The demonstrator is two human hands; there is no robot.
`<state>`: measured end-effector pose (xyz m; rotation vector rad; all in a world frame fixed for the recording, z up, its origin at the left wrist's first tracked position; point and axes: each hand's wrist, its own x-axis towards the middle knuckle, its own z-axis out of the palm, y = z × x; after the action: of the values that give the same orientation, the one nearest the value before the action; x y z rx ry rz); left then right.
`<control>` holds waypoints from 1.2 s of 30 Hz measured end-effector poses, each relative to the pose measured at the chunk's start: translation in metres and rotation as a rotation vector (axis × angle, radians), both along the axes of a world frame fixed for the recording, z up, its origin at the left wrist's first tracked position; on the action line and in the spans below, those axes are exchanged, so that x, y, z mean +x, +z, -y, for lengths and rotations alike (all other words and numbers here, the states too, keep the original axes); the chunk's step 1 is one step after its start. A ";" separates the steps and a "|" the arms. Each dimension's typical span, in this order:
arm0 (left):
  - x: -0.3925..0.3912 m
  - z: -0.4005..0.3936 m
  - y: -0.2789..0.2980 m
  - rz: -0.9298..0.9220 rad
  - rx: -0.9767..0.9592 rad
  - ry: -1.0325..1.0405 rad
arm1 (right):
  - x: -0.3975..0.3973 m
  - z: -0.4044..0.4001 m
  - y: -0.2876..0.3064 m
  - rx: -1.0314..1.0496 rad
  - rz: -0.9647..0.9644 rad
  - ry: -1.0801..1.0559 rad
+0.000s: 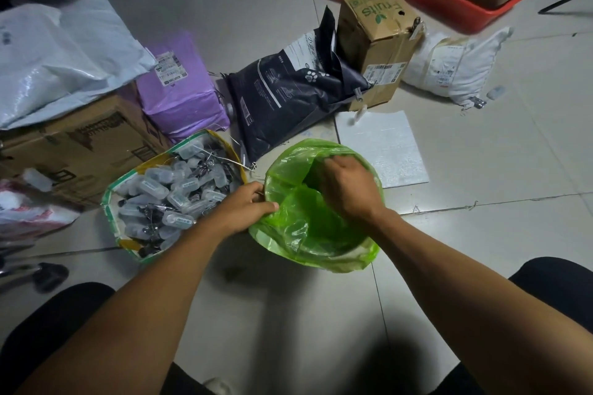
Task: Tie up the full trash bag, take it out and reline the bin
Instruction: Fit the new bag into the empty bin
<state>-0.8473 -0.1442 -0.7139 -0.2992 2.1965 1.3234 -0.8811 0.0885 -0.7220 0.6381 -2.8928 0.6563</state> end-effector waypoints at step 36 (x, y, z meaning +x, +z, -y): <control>0.000 0.001 -0.022 -0.240 -0.217 -0.252 | -0.006 0.069 -0.085 0.253 1.171 0.075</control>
<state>-0.8474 -0.1453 -0.7357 0.0608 2.4875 1.0299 -0.8876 0.0200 -0.8074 0.4623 -4.0962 0.8979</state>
